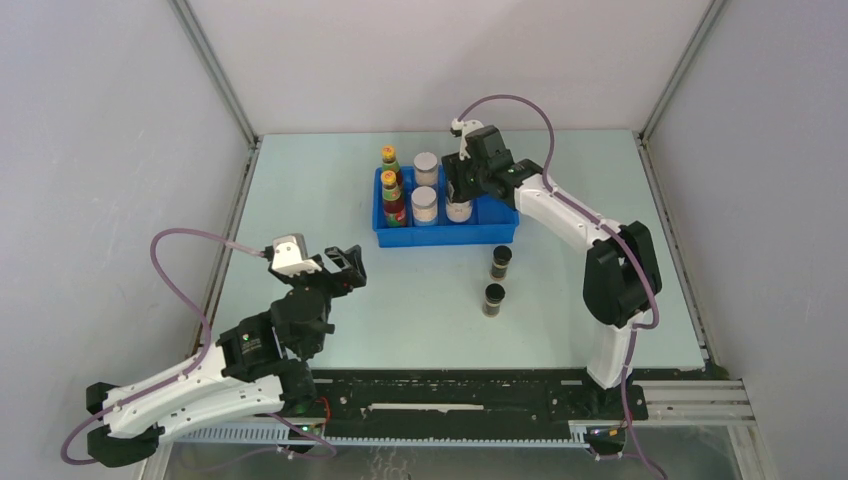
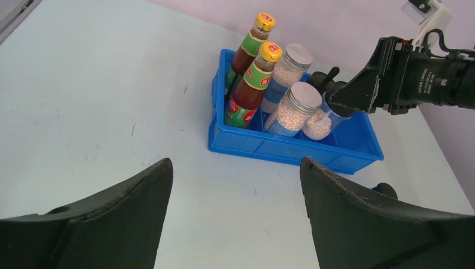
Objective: Organize the condiment bottles
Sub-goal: Place the bottle in the storage box.
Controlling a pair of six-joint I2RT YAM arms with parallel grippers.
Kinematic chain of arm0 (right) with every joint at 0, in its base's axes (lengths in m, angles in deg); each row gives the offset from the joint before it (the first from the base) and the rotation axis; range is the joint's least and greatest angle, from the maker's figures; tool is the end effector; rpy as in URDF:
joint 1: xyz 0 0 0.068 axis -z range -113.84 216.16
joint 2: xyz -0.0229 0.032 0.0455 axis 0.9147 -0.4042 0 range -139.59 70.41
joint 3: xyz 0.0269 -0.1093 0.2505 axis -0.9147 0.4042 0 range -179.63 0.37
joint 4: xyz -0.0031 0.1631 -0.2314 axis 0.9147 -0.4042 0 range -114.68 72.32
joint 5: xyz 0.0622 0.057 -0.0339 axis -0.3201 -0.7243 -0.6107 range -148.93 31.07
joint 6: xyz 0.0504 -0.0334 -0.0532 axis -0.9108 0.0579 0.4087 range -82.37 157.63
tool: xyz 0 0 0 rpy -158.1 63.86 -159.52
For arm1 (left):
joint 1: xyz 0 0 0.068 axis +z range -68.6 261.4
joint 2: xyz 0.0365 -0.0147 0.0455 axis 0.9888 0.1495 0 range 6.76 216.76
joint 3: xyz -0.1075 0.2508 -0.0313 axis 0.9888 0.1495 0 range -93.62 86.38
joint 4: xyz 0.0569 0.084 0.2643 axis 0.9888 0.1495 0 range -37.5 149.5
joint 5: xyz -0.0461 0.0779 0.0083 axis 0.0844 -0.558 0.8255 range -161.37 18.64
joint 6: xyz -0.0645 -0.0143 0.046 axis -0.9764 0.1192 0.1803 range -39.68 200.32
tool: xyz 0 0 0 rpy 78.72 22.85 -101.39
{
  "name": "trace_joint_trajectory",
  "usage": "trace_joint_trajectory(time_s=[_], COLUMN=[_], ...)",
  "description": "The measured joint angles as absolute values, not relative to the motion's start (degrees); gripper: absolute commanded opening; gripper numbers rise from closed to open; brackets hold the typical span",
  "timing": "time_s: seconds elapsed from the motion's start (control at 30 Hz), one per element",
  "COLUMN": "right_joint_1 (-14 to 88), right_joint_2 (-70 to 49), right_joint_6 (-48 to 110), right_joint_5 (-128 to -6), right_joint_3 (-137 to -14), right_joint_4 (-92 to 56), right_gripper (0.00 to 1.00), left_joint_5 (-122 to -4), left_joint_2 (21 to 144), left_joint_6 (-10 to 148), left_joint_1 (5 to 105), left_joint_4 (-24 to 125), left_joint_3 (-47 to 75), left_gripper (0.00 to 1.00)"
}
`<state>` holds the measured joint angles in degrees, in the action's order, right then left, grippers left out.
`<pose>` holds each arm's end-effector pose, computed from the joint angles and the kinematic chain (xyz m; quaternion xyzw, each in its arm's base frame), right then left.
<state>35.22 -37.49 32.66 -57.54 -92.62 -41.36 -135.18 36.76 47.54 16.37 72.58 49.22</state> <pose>0.4198 0.2497 0.2660 -0.1973 0.8791 0.1233 0.4159 0.1200 -0.1098 0.3160 -0.1319 0.7293 -0.1269 0.6593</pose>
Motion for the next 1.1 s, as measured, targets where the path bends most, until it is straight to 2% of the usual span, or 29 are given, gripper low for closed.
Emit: trace_joint_trajectory(time_s=[0.8, 0.93, 1.1], right_joint_1=[35.81, 35.83, 35.83], right_joint_2=[-40.17, -40.37, -40.39], right_joint_6=[31.24, 31.02, 30.87], right_joint_5=[-57.95, -57.95, -57.95], right_joint_3=[-87.98, -87.42, -87.29], right_joint_4=[-37.93, -37.47, -37.03], right_gripper=[0.01, 0.11, 0.35], left_joint_5=[-135.18, -135.18, -135.18], left_joint_2=[37.15, 37.15, 37.15], left_joint_6=[47.89, 47.89, 47.89], left_joint_1=[16.39, 16.37, 16.37], left_joint_4=[72.25, 72.25, 72.25], left_joint_3=[49.22, 49.22, 49.22], left_gripper=[0.88, 0.88, 0.88])
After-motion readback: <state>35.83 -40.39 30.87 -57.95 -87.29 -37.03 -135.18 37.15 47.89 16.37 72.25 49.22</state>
